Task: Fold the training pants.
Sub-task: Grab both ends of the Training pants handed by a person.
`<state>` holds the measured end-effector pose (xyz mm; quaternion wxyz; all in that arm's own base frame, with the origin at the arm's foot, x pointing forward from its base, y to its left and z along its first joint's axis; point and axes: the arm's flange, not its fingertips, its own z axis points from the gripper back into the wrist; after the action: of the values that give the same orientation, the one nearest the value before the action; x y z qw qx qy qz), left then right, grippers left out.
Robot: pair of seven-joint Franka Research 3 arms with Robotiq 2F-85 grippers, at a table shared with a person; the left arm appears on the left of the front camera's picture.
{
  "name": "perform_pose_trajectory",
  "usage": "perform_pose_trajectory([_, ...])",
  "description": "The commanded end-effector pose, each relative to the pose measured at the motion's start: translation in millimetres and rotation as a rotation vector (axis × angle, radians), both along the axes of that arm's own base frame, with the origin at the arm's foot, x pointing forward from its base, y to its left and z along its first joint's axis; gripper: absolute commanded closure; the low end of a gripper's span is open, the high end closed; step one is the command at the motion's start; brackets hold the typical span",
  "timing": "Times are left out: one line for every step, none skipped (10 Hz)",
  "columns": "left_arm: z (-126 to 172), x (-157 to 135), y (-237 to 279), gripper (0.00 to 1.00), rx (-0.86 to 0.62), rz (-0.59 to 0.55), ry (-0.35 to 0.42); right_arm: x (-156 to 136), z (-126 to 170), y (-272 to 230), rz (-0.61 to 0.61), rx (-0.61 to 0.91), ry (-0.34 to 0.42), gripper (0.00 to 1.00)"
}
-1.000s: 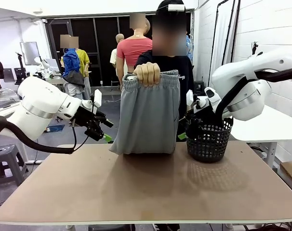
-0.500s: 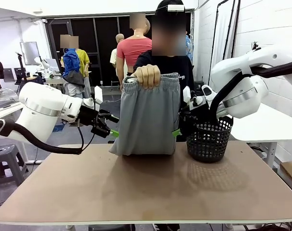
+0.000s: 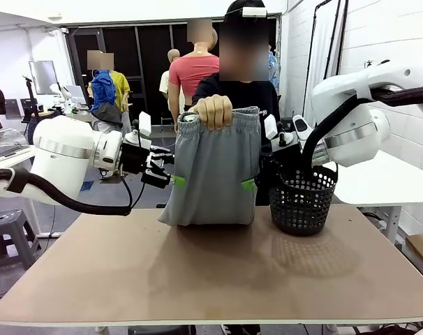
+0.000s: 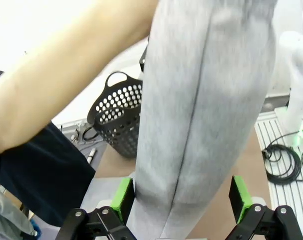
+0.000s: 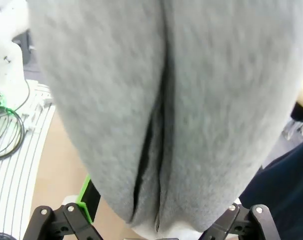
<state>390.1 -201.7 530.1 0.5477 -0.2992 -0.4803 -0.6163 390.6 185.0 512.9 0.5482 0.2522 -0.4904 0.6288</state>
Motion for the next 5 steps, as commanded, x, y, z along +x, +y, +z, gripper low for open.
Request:
perform_pose_trajectory([1.4, -1.1, 1.6, 0.00, -0.068, -0.008, -0.010, -2.7, -7.2, -0.6, 0.044, 0.080, -0.047, 0.00])
perform_pose_trajectory([1.4, -1.8, -0.6, 0.00, -0.097, -0.011, 0.003, -3.9, -4.6, -1.7, 0.068, 0.105, -0.049, 0.00])
perform_pose_trajectory([1.0, -0.7, -2.8, 0.00, -0.115, -0.013, 0.006, -4.2, -1.5, -4.5, 0.090, 0.134, -0.047, 0.00])
perform_pose_trajectory([-0.3, 2.7, -4.5, 0.00, -0.134, -0.016, 0.017, -3.9, 0.8, -6.6, 0.102, 0.155, -0.050, 0.00])
perform_pose_trajectory([-2.1, 6.1, -7.0, 0.00, -0.161, -0.018, 0.033, -4.6, 3.9, -8.7, 0.123, 0.188, -0.053, 0.00])
